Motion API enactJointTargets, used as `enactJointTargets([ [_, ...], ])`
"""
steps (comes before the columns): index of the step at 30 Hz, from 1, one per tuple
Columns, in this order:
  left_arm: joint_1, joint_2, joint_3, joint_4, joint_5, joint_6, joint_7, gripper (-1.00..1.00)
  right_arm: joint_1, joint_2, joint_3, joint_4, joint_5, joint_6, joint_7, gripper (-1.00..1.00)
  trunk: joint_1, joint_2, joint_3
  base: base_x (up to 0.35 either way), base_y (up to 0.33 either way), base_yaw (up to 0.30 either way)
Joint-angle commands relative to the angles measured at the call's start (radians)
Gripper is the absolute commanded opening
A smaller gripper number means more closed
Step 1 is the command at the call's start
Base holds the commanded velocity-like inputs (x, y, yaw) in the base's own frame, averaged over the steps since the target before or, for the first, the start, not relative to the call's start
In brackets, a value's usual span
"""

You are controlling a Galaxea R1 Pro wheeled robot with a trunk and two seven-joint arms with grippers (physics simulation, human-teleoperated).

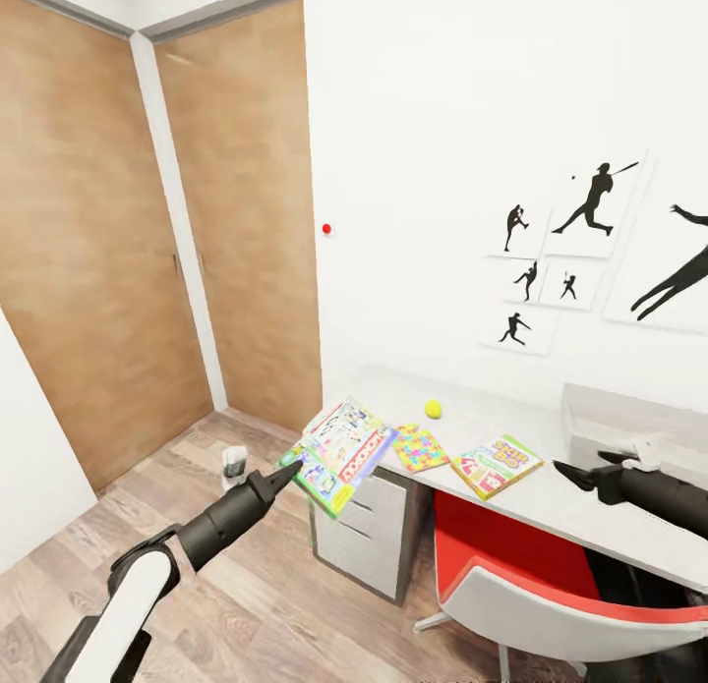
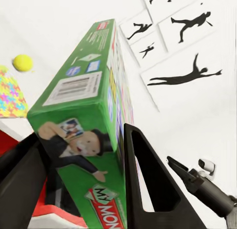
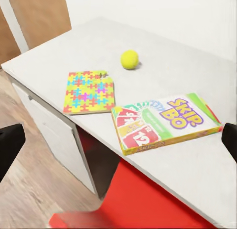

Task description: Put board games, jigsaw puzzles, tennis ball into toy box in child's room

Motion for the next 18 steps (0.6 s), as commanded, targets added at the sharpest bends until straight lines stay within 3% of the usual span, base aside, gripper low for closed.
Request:
enactJointTargets([
  [1,-0.026,-0.015,0.000,-0.001,0.002,0.019,0.027,-1.00,-0.002,-0.007,-0.014,-0.001,0.009,0.004,0.017,1.00,0.001,-0.002,-0.002,0.003,0.002,-0.292],
  [2,-0.055,-0.032,0.000,-0.001,0.003,0.035,0.054,-1.00,-0.003,-0.013,-0.025,-0.001,0.009,0.004,0.024,1.00,0.001,-0.002,-0.002,0.002,0.002,-0.292],
  [3,-0.117,-0.069,-0.002,-0.001,0.001,0.068,0.115,-1.00,-0.004,-0.022,-0.041,-0.001,0.009,0.005,0.037,1.00,0.001,-0.002,-0.002,0.001,0.001,-0.293],
  [6,-0.211,-0.135,-0.003,0.011,-0.001,0.122,0.225,-1.00,-0.010,-0.029,-0.055,-0.001,0.009,0.006,0.048,1.00,0.001,-0.002,-0.002,0.001,0.001,-0.293],
  [7,-0.269,-0.181,-0.006,0.035,-0.002,0.154,0.302,-1.00,-0.014,-0.032,-0.062,-0.001,0.009,0.006,0.052,1.00,0.001,-0.002,-0.002,0.000,0.000,-0.293],
  [8,-0.297,-0.200,-0.011,0.053,-0.002,0.165,0.336,-1.00,-0.015,-0.034,-0.068,-0.001,0.009,0.007,0.054,1.00,0.001,-0.002,-0.002,0.000,0.000,-0.293],
  [11,-0.404,-0.249,-0.073,0.161,0.019,0.187,0.427,-1.00,-0.020,-0.039,-0.109,-0.001,0.009,0.011,0.059,1.00,0.001,-0.002,-0.002,0.000,0.000,-0.294],
  [13,-0.455,-0.262,-0.110,0.224,0.058,0.181,0.452,-1.00,-0.021,-0.041,-0.130,-0.001,0.009,0.016,0.063,1.00,0.001,-0.002,-0.002,0.000,0.000,-0.294],
  [14,-0.504,-0.269,-0.142,0.284,0.106,0.168,0.472,-1.00,-0.022,-0.044,-0.148,-0.001,0.009,0.021,0.064,1.00,0.001,-0.002,-0.002,0.000,0.000,-0.294],
  [15,-0.529,-0.271,-0.157,0.310,0.131,0.162,0.479,-1.00,-0.023,-0.047,-0.156,-0.001,0.010,0.023,0.065,1.00,0.001,-0.002,-0.002,0.000,0.000,-0.294],
  [16,-0.617,-0.277,-0.227,0.394,0.223,0.148,0.507,-1.00,-0.038,-0.080,-0.182,0.000,0.010,0.030,0.066,1.00,0.001,-0.002,-0.002,0.000,0.000,-0.294],
  [18,-0.657,-0.279,-0.248,0.413,0.274,0.158,0.547,-1.00,-0.042,-0.089,-0.188,0.000,0.009,0.033,0.067,1.00,0.001,-0.002,-0.002,0.000,0.000,-0.294],
])
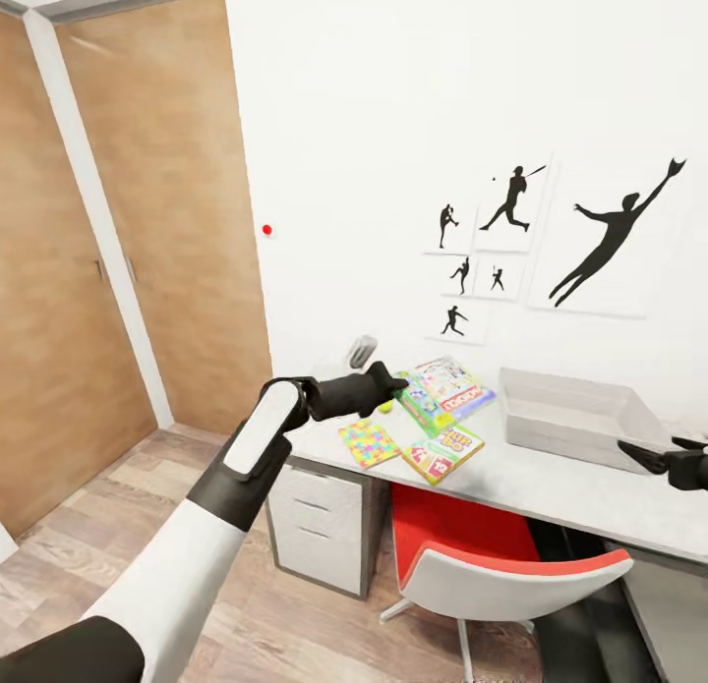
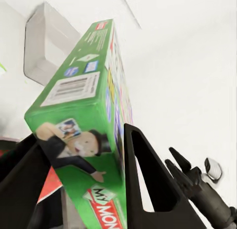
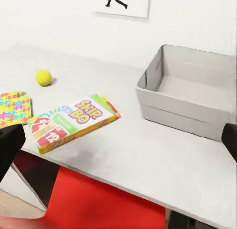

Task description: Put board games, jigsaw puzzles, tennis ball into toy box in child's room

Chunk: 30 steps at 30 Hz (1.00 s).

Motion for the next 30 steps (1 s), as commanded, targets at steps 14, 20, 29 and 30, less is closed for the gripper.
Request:
enactJointTargets([
  [14,-0.081,0.003,-0.248,-0.252,0.406,-0.182,0.336,-1.00,-0.019,-0.019,-0.028,-0.001,0.009,0.038,0.016,1.00,0.001,-0.002,-0.002,0.000,0.000,-0.295],
  [20,-0.202,0.013,-0.172,-0.077,0.416,-0.141,0.343,-1.00,-0.024,-0.018,-0.037,-0.001,0.006,0.040,0.018,1.00,0.001,-0.002,-0.002,0.000,0.000,-0.280],
  [29,-0.200,0.053,-0.164,-0.049,0.415,-0.124,0.343,-1.00,-0.020,-0.017,-0.045,-0.001,0.006,0.036,0.076,1.00,0.001,-0.002,-0.002,0.000,0.000,-0.046],
  [30,-0.198,0.055,-0.164,-0.050,0.415,-0.125,0.344,-1.00,-0.020,-0.018,-0.047,-0.001,0.006,0.035,0.144,1.00,0.001,-0.002,-0.002,0.080,0.056,-0.003],
])
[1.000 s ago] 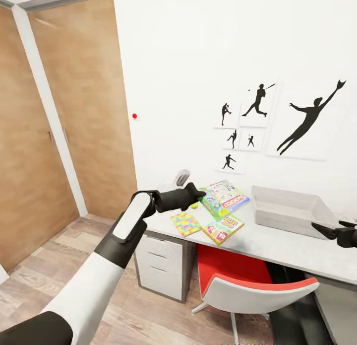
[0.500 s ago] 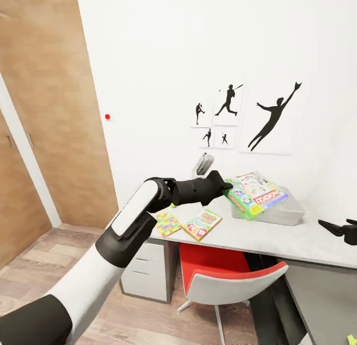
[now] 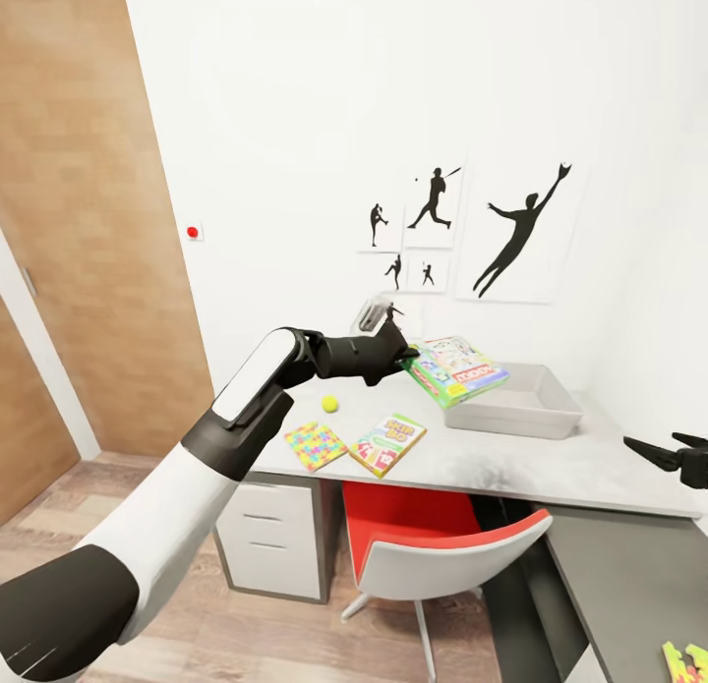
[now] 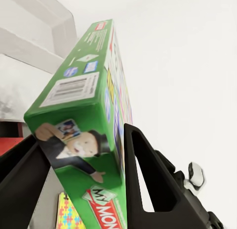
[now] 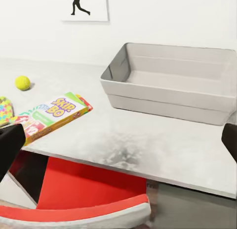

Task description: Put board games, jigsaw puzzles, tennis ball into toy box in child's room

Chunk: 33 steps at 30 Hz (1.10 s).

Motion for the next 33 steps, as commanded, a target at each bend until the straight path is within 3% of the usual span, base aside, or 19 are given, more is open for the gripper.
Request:
enactJointTargets([
  [1,0.000,0.000,0.000,-0.001,0.009,-0.001,0.010,-1.00,-0.002,0.000,-0.002,-0.001,0.010,0.005,0.023,1.00,0.001,-0.002,-0.002,0.118,0.085,-0.003],
  [4,0.002,0.003,-0.001,0.000,0.008,0.000,0.010,-1.00,-0.003,0.004,-0.003,-0.001,0.010,0.003,0.063,1.00,0.001,-0.002,-0.002,0.220,0.163,-0.048],
  [19,0.007,0.007,0.000,-0.012,0.008,0.001,0.010,-1.00,-0.006,0.000,-0.003,-0.001,0.011,0.006,0.066,1.00,0.001,-0.002,-0.002,0.260,0.255,-0.276],
  [29,0.018,0.015,0.002,-0.057,0.008,0.001,0.016,-1.00,-0.007,-0.002,-0.004,-0.001,0.011,0.005,0.066,1.00,0.001,-0.002,-0.002,0.175,0.083,-0.293],
  [32,0.022,0.044,0.005,-0.074,0.008,-0.002,0.018,-1.00,-0.007,-0.002,-0.005,-0.001,0.011,0.004,0.068,1.00,0.001,-0.002,-0.002,0.014,0.006,-0.293],
  [33,0.041,0.090,0.018,-0.123,0.008,-0.005,0.019,-1.00,-0.007,-0.002,-0.005,-0.001,0.011,0.002,0.070,1.00,0.001,-0.002,-0.002,0.004,0.002,-0.294],
])
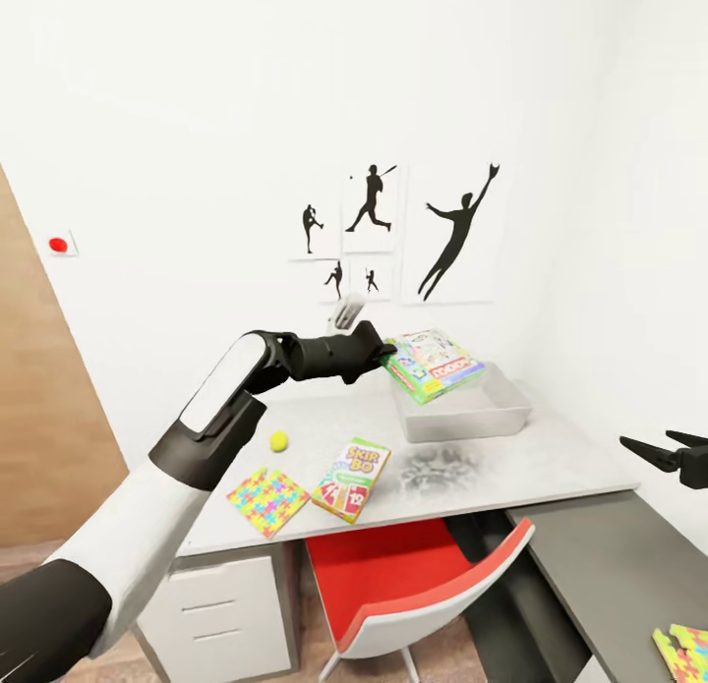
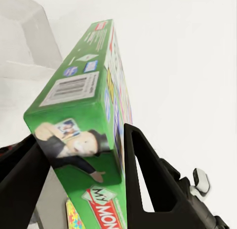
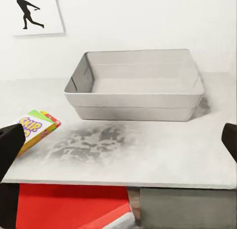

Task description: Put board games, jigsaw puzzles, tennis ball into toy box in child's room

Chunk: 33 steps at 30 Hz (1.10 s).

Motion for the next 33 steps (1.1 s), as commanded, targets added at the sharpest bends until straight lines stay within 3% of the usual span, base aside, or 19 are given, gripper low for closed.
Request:
enactJointTargets([
  [1,0.006,0.014,0.009,-0.018,0.006,0.003,0.010,-1.00,-0.002,0.000,-0.001,-0.001,0.009,0.006,0.010,1.00,0.001,-0.002,-0.002,0.003,0.001,-0.294],
  [2,0.017,0.035,0.027,-0.046,0.007,0.004,0.012,-1.00,-0.002,0.000,-0.001,-0.001,0.009,0.004,0.011,1.00,0.001,-0.002,-0.002,0.002,0.001,-0.294],
  [3,0.059,0.079,0.071,-0.096,0.008,0.008,0.016,-1.00,-0.001,0.000,-0.001,-0.001,0.009,0.003,0.011,1.00,0.001,-0.002,-0.002,0.000,0.000,-0.294],
  [5,0.067,0.085,0.078,-0.104,0.008,0.008,0.017,-1.00,-0.001,0.000,-0.001,-0.001,0.009,0.003,0.012,1.00,0.001,-0.002,-0.002,0.000,0.000,-0.294],
  [15,0.069,0.088,0.078,-0.107,0.009,0.011,0.018,-1.00,-0.001,0.000,-0.001,-0.001,0.009,0.003,0.012,1.00,0.001,-0.002,-0.002,0.004,0.007,-0.294],
  [26,0.070,0.089,0.079,-0.109,0.018,0.011,0.018,-1.00,-0.001,0.000,-0.001,-0.001,0.009,0.001,0.007,1.00,0.001,-0.002,-0.002,0.180,0.229,-0.294],
  [33,0.070,0.089,0.080,-0.112,0.023,0.017,0.018,-1.00,-0.001,0.000,-0.001,-0.001,0.009,0.001,0.007,1.00,0.001,-0.002,-0.002,0.058,0.067,-0.294],
])
